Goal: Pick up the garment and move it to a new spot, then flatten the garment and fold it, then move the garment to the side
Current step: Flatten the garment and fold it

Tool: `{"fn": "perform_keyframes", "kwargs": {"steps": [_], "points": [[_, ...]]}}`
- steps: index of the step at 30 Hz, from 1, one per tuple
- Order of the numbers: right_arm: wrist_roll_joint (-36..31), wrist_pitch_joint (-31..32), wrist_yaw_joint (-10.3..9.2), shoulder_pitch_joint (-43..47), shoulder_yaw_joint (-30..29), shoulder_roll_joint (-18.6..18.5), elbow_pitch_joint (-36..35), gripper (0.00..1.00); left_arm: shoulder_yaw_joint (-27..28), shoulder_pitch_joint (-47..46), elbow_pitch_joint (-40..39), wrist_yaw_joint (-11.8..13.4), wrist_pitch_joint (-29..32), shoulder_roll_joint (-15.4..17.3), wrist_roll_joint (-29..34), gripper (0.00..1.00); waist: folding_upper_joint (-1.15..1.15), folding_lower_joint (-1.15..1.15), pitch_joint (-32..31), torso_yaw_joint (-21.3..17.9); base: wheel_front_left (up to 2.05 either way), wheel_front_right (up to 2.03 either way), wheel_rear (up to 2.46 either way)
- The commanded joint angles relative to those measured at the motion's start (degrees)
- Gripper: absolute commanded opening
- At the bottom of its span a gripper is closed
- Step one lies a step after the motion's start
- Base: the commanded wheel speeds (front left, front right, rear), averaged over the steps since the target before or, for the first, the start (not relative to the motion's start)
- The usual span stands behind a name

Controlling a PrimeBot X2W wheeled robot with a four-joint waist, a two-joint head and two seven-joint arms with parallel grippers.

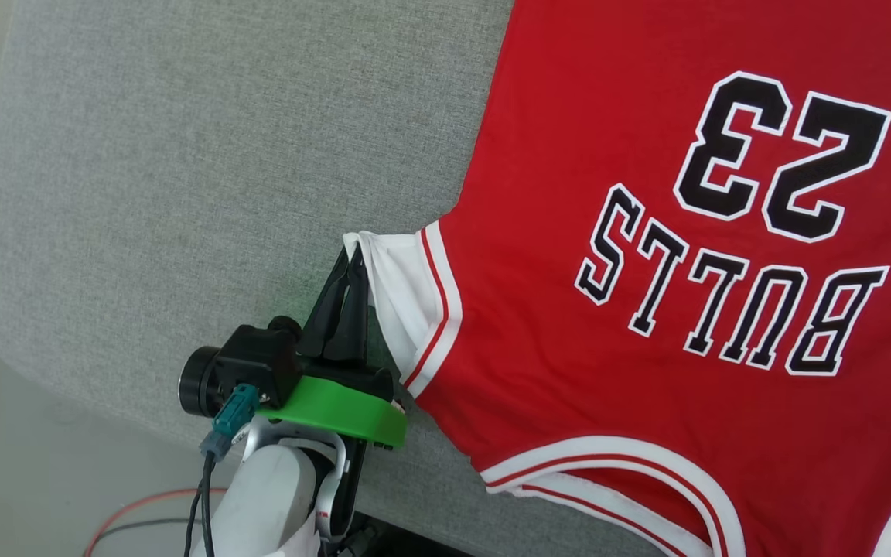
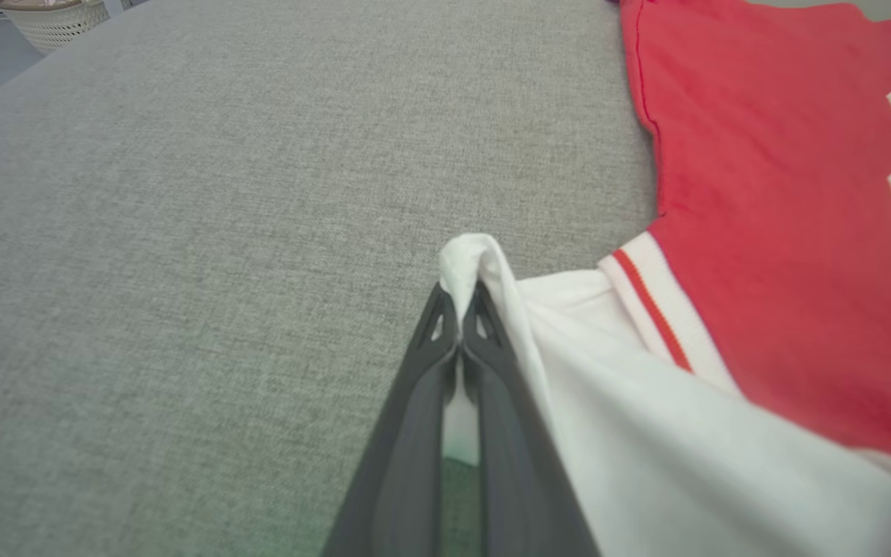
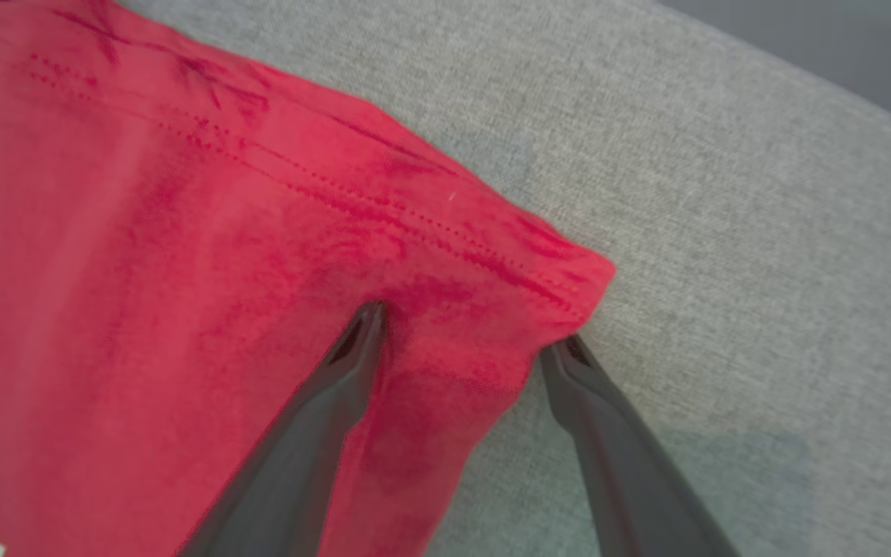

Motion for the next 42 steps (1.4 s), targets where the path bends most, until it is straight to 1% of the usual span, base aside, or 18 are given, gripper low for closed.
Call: {"fn": "perform_keyframes", "kwargs": {"steps": [1, 2, 7, 12, 16, 20, 25, 31, 36, 42], "points": [[0.12, 0.85, -0.04, 3.73, 1.51, 0.34, 2.12, 0.28, 0.44, -0.73, 0.19, -0.40, -0.33, -0.48, 0.55, 0.00, 0.00, 0.00, 0.09, 0.08, 0.00, 0.00, 0.00], [0.18, 0.57, -0.04, 3.61, 1.34, 0.15, 2.12, 0.00, 0.64, -0.66, 0.27, -0.63, -0.33, -0.64, 0.77, 0.00, 0.00, 0.00, 0.01, -0.02, 0.00, 0.00, 0.00], [-0.28, -2.18, -0.04, 2.86, 1.72, 0.01, 1.84, 0.00, 1.95, -0.21, 0.97, -1.44, -0.33, -1.14, 1.42, 0.00, 0.00, 0.00, -1.51, -0.78, 0.00, 0.00, 0.00], [1.42, -7.61, -0.04, 2.38, 2.38, 1.56, 1.38, 0.00, 4.36, 1.11, 1.53, -1.70, -0.33, -1.34, 2.05, 0.00, 0.00, 0.00, -5.46, -3.05, 0.00, 0.00, 0.00], [3.06, -12.32, -0.04, 3.79, 4.83, 0.57, -0.16, 0.00, 6.12, 2.81, 1.94, -2.09, -0.33, -1.12, 2.54, 0.00, 0.00, 0.00, -9.62, -5.45, 0.00, 0.00, 0.00], [6.58, -17.48, -0.04, 7.71, 7.58, -2.18, -3.75, 0.00, 7.75, 4.75, 2.49, -2.40, -0.33, -0.56, 2.68, 0.00, 0.00, 0.00, -13.94, -7.95, 0.00, 0.00, 0.00], [12.23, -22.93, -0.04, 15.58, 9.78, -7.21, -9.96, 0.00, 10.20, 8.02, 2.78, -2.20, -0.33, 0.61, 2.36, 0.00, 0.00, 0.00, -18.78, -11.43, 0.00, 0.00, 0.00], [16.78, -29.32, -0.04, 27.55, 9.39, -13.31, -15.54, 0.00, 12.40, 11.64, 2.65, -1.81, -0.33, 1.82, 1.83, 0.00, 0.00, 0.00, -22.85, -14.75, 0.00, 0.00, 0.00], [19.13, -33.69, -0.04, 40.06, 8.13, -15.36, -18.19, 0.00, 13.56, 14.16, 3.03, -1.55, -0.32, 2.68, 1.23, 0.00, 0.00, 0.00, -25.87, -16.94, 0.00, 0.00, 0.00], [20.76, -37.07, -0.04, 55.87, 5.62, -15.23, -20.38, 0.00, 14.03, 16.16, 3.41, -1.57, 0.14, 3.68, 0.65, 0.00, 0.00, 0.00, -28.92, -18.33, 0.00, 0.00, 0.00]]}}
